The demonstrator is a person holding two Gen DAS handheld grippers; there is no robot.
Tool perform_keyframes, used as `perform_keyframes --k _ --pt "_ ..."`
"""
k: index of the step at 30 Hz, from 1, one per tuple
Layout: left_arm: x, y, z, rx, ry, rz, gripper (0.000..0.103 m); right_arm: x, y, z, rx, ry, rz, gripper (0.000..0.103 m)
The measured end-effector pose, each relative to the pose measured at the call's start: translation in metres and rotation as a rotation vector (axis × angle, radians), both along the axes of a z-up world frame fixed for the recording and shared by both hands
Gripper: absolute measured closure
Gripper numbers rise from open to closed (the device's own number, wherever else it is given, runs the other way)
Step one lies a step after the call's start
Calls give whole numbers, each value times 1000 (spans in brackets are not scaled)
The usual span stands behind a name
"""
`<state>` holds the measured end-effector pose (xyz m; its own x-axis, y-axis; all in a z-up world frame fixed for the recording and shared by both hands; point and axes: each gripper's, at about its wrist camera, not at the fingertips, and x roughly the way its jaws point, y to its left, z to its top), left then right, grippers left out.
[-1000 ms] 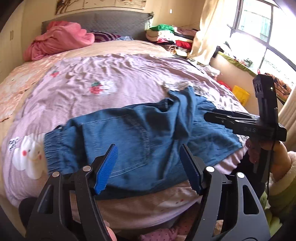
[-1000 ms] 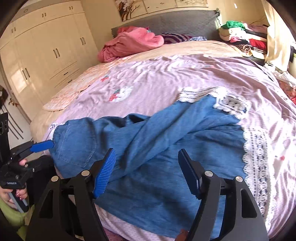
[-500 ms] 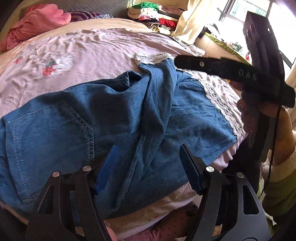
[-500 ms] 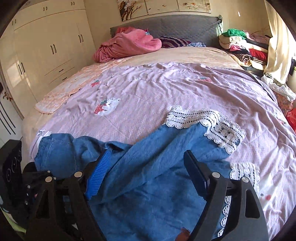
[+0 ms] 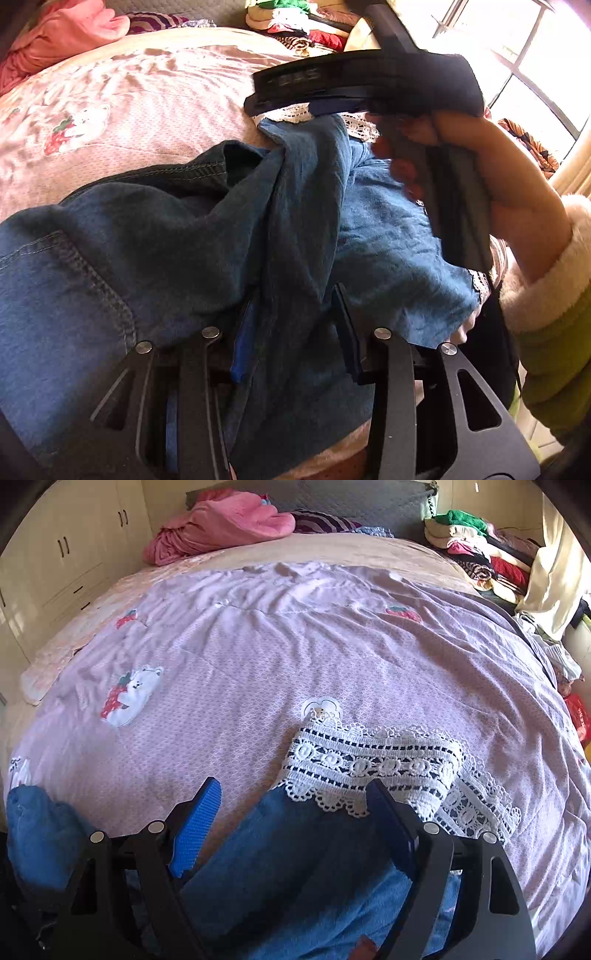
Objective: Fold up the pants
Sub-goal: 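Grasp the lace hem with the right gripper while the left gripper grasps the denim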
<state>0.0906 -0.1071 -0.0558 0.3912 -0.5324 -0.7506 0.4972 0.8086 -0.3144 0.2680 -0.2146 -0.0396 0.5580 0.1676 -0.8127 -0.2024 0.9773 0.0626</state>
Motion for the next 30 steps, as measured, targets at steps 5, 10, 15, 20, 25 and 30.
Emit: perform_keyframes --k 5,10,15,20,25,30 --pt "3 -1 -4 -3 -2 -8 72 25 1 -17 -45 45 -52 23" --pt "8 2 -5 -29 12 -10 72 35 -7 -22 -57 46 -87 58" --pt "10 9 -6 -58 23 -8 71 21 -35 -6 71 7 -83 91" --pt "14 11 -5 -79 25 -18 63 -17 -64 26 231 -62 -92 92" --pt "17 6 -3 -63 14 -19 62 -62 -97 56 324 -142 -136 92" --pt "18 1 0 -43 0 -21 66 -107 -127 72 360 -203 -184 92"
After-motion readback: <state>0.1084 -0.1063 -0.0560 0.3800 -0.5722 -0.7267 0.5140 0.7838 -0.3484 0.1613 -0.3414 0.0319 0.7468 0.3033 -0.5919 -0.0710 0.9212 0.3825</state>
